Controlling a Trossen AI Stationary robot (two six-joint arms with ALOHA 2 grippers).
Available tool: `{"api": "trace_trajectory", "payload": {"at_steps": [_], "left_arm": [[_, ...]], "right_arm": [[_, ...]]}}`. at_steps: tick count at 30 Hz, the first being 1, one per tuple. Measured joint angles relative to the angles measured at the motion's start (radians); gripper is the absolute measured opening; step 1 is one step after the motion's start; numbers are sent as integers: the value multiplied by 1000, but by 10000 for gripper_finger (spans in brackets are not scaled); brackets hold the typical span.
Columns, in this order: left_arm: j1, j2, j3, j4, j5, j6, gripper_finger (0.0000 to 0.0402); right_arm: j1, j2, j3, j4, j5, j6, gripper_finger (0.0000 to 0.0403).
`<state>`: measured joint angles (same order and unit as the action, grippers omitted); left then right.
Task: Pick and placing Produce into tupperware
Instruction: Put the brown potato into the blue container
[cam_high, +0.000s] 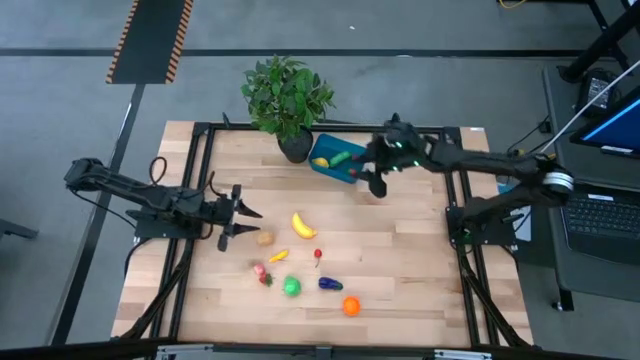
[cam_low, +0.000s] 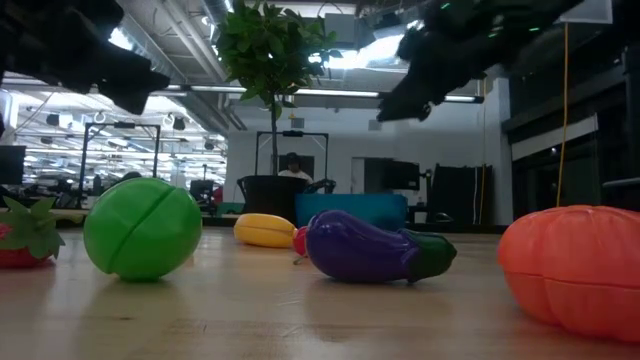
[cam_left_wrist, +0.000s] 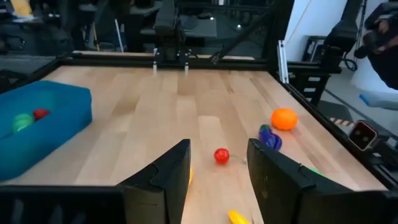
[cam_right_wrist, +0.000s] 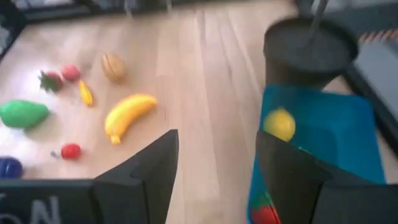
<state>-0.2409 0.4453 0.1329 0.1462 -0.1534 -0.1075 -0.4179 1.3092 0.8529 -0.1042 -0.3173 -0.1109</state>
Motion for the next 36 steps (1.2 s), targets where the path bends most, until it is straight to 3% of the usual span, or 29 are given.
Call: {"api": "trace_trajectory", "payload": {"at_steps": [3, 8, 19, 28, 32, 36], "left_arm": [[-14, -42, 1, -67, -63, -54, 151], [-43, -30, 92, -282, -145, -149, 151], [-118, 267, 376, -659, -216, -343, 151], [-120, 546, 568, -858, -160, -427, 151], [-120, 615, 611, -881, -66, -412, 151], [-120, 653, 614, -877, -59, -409, 151]], "right_arm": [[51, -100, -95, 83, 63, 32, 217], [108, -220, -193, 146, 72, 79, 217], [131, -323, -307, 233, 75, 132, 217], [131, -322, -316, 259, 73, 131, 217], [131, -322, -316, 262, 73, 129, 217], [131, -322, -316, 257, 73, 127, 217]]}}
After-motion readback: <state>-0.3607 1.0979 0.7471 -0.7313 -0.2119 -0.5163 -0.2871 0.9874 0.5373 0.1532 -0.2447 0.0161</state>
